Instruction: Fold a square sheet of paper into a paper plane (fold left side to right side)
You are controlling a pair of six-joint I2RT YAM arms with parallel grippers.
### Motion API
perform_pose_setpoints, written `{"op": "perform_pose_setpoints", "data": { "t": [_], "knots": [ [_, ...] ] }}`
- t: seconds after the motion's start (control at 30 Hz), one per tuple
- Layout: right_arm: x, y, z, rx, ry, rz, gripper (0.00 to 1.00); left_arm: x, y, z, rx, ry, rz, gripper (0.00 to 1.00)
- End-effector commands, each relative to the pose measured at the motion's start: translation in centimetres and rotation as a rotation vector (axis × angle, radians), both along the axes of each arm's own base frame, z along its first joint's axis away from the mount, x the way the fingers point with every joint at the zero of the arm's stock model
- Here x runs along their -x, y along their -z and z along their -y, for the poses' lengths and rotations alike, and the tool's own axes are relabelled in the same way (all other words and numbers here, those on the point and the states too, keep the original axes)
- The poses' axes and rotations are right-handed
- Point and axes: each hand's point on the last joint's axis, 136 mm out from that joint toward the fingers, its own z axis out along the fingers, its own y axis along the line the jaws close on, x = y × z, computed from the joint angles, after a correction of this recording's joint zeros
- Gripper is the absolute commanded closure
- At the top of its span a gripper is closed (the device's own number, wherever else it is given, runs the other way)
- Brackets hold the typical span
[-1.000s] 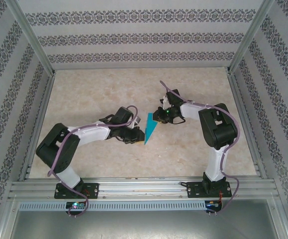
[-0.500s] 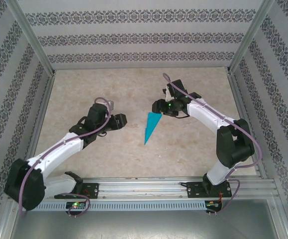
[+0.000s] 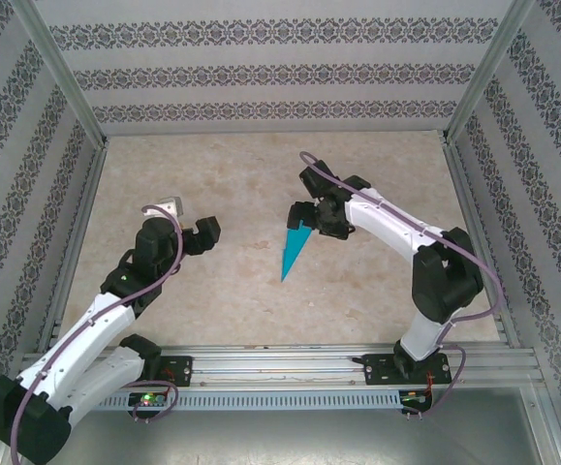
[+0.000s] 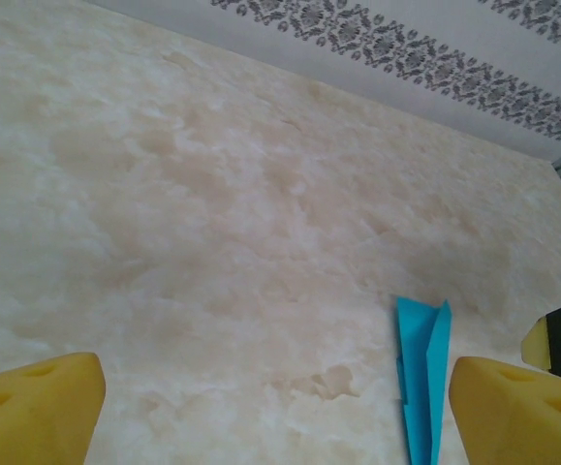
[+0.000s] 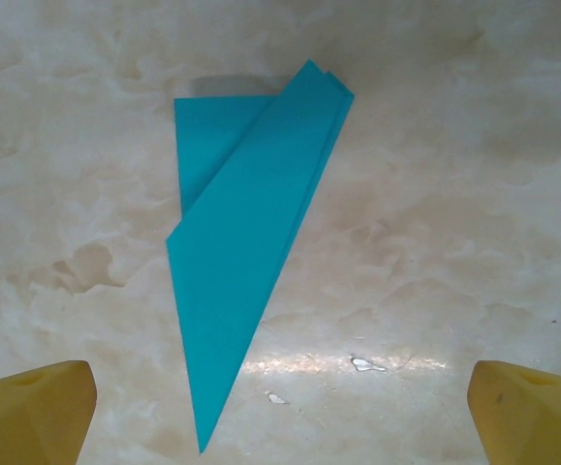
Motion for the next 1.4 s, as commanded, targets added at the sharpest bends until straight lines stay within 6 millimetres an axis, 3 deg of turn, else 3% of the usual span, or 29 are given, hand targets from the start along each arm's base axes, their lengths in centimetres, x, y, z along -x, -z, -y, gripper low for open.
{"op": "perform_pose_setpoints", "data": {
  "t": [0.0, 0.13, 0.4, 0.7, 0.8, 0.97, 1.13, 1.37],
  "knots": [
    [0.2, -0.3, 0.4, 0.101, 0.036, -0.011, 0.02, 0.8, 0.8, -1.8, -0.068, -0.040, -0.026, 0.05],
    [-0.4, -0.7, -1.0, 0.119, 0.037, 0.003, 0.02, 1.4, 1.1, -2.5, -0.071, -0.054, -0.025, 0.00],
    [-1.2, -0.4, -3.4, 0.228, 0.024, 0.020, 0.04, 2.2, 2.6, -2.9, -0.043, -0.066, -0.048, 0.00],
    [-1.8, 3.0, -4.7, 0.310, 0.084, -0.042, 0.14, 2.8, 3.5, -3.2, -0.036, -0.078, -0.064, 0.00],
    [-1.9, 4.0, -4.8, 0.348, 0.099, -0.055, 0.17, 2.9, 3.7, -3.3, -0.037, -0.080, -0.069, 0.00],
    [-1.5, 5.8, -4.6, 0.371, 0.144, -0.092, 0.29, 2.8, 3.8, -3.3, -0.032, -0.081, -0.065, 0.00],
    [-1.3, 6.4, -4.4, 0.386, 0.166, -0.095, 0.41, 2.7, 3.6, -3.3, -0.034, -0.084, -0.063, 0.00],
    [-1.1, 7.1, -4.3, 0.382, 0.180, -0.105, 0.49, 2.7, 3.7, -3.2, -0.023, -0.087, -0.068, 0.00]
  ]
}}
